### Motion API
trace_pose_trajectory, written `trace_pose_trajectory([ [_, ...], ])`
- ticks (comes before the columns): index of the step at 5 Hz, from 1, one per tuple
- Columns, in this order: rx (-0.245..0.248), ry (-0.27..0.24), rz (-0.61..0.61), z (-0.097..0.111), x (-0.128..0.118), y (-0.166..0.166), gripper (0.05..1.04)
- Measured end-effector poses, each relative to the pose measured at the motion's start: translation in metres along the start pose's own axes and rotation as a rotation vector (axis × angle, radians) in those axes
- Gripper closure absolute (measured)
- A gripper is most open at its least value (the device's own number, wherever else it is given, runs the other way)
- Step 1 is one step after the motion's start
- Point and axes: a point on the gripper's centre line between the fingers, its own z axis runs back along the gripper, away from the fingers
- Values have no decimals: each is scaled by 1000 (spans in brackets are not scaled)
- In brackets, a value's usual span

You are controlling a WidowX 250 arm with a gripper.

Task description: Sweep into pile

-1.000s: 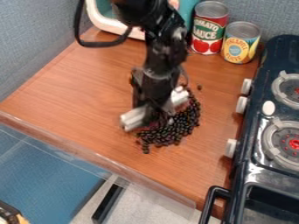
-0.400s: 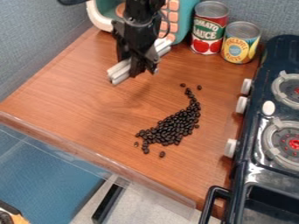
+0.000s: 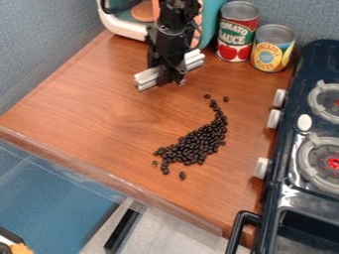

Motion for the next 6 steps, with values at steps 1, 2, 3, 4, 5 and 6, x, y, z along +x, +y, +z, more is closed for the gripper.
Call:
trace_pose_trajectory([
  [1, -34, -14, -7, -8, 14, 2, 695],
  [2, -49, -48, -28, -4, 32, 3, 695],
  [3, -31, -73, -162, 0, 53, -38, 695],
  [4, 13, -150, -321, 32, 67, -76, 695],
  [5, 33, -169, -383, 34, 63, -89, 695],
  [6, 39, -167, -404, 31, 54, -92, 695],
])
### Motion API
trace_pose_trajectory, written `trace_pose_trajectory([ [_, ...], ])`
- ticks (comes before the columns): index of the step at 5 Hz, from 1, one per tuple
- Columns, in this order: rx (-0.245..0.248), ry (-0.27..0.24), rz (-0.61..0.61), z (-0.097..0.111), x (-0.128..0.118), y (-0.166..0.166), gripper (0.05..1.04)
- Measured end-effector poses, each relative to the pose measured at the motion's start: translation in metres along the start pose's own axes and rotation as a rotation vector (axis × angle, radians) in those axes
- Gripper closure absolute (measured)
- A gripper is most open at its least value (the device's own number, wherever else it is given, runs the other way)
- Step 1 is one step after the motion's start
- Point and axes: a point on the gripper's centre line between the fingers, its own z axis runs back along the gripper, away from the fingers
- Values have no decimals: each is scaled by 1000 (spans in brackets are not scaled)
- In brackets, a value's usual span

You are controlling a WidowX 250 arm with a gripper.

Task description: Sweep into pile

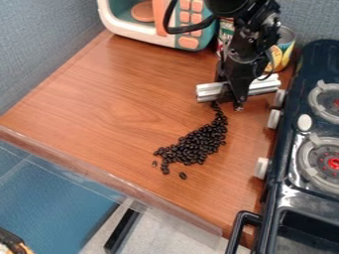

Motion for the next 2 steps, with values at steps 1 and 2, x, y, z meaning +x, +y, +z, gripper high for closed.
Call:
trace_pose_trajectory([
  [1, 11, -9, 45, 8, -2, 1, 696],
  [2, 18, 50, 282, 30, -23, 20, 695],
])
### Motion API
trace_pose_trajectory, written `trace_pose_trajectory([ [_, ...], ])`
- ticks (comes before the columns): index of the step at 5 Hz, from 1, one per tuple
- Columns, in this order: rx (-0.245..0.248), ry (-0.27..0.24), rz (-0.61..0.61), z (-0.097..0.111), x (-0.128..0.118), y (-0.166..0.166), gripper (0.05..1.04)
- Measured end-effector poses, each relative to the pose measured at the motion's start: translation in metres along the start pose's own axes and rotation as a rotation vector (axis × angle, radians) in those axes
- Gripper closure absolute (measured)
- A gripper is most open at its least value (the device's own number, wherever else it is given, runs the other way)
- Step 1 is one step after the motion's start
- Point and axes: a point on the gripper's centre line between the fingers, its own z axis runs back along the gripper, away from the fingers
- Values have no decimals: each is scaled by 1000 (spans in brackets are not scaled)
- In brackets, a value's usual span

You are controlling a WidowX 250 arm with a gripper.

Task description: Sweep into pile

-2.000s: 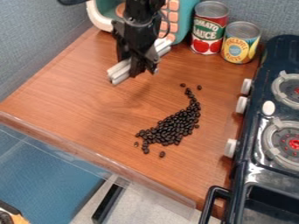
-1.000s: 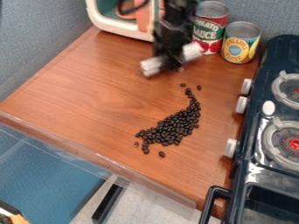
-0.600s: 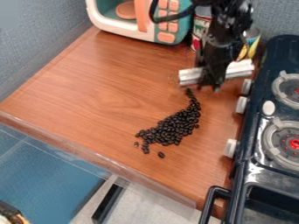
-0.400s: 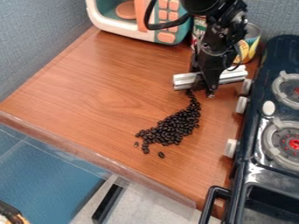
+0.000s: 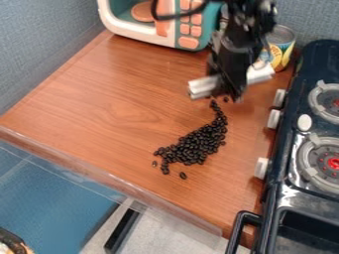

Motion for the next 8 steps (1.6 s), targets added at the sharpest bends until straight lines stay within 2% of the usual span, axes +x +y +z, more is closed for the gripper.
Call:
trace_pose_trajectory([
  [1, -41, 111, 263, 21, -29, 34, 695],
  [2, -120, 271, 468, 32, -61, 44, 695],
  [3, -218, 435, 714, 36, -99, 45, 695],
  [4, -298, 537, 941, 40, -103, 24, 695],
  [5, -347, 561, 1195, 34, -119, 14, 695],
  [6, -294, 497, 1462, 21, -137, 37, 695],
  [7, -213, 459, 1508, -12, -156, 56, 695],
  [8, -167, 448, 1554, -33, -173, 71, 695],
])
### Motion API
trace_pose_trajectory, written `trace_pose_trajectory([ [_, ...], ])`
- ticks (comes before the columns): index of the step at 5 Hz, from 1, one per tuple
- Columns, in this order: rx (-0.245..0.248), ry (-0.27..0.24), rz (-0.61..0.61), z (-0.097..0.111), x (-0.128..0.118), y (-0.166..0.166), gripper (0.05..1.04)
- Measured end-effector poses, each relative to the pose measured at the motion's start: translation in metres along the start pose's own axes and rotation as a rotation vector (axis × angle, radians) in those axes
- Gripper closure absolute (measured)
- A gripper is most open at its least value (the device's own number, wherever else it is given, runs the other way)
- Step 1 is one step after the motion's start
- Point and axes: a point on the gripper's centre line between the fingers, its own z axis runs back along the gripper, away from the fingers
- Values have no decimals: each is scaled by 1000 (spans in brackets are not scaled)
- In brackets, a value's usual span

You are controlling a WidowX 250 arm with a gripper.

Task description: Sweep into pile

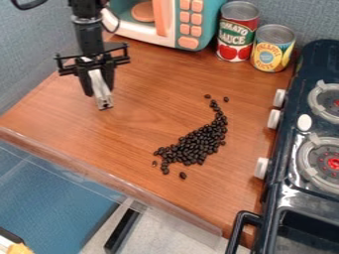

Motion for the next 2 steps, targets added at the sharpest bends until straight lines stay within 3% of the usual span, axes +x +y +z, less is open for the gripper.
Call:
trace_pose_trajectory([
  [1, 35, -12, 19, -23, 8, 4, 650],
  [2, 72, 11, -40, -26, 4, 6, 348],
])
